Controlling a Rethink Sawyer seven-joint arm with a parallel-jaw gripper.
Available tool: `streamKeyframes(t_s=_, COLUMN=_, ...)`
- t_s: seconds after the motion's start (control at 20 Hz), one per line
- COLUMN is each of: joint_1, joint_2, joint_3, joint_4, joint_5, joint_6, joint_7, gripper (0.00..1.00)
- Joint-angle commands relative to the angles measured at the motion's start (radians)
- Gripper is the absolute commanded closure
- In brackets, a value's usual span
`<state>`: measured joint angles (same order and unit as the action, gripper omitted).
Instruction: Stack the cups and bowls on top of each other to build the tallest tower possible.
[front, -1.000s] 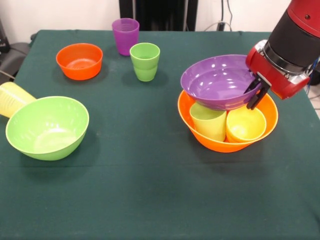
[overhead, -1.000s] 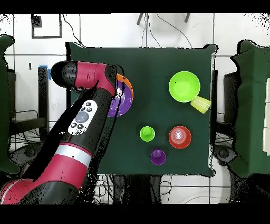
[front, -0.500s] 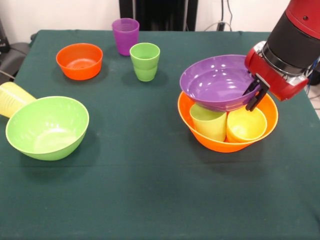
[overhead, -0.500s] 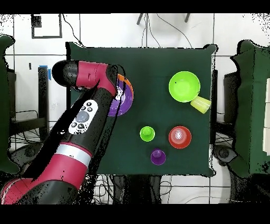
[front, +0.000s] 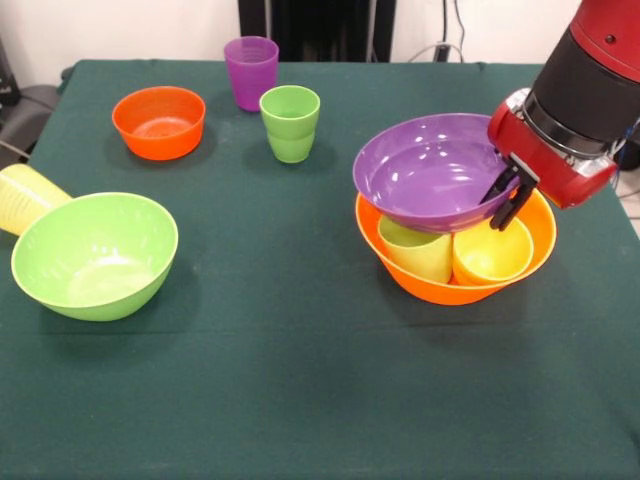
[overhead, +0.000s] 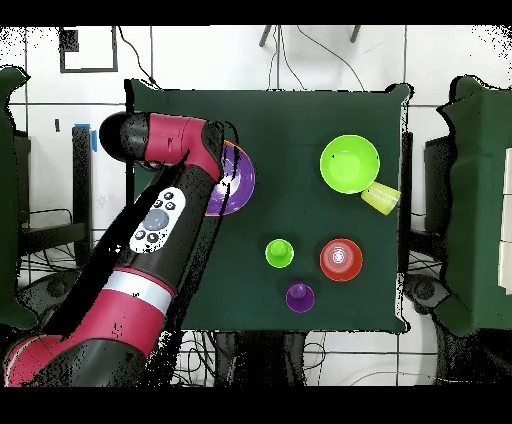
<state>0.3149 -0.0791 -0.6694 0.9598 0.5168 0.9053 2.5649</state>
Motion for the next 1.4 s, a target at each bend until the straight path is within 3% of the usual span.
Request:
streamKeyframes(t_s=0.05, joint_1=-0.006, joint_2=0.052, joint_3=0.110, joint_4=-0.063, joint_5=0.059, joint_6=-0.149, joint_7=0.257, gripper=1.00)
streamKeyframes(t_s=0.75, joint_1=0.011, joint_2=0.052, joint_3=0.122, joint_4=-0.045, joint_5=0.102, joint_6=-0.151, joint_7=0.260, gripper=1.00)
streamKeyframes(t_s=1.4, joint_1=0.035, joint_2=0.027, joint_3=0.137, joint_4=0.029, joint_5=0.138, joint_6=-0.087, joint_7=0.259, gripper=1.00)
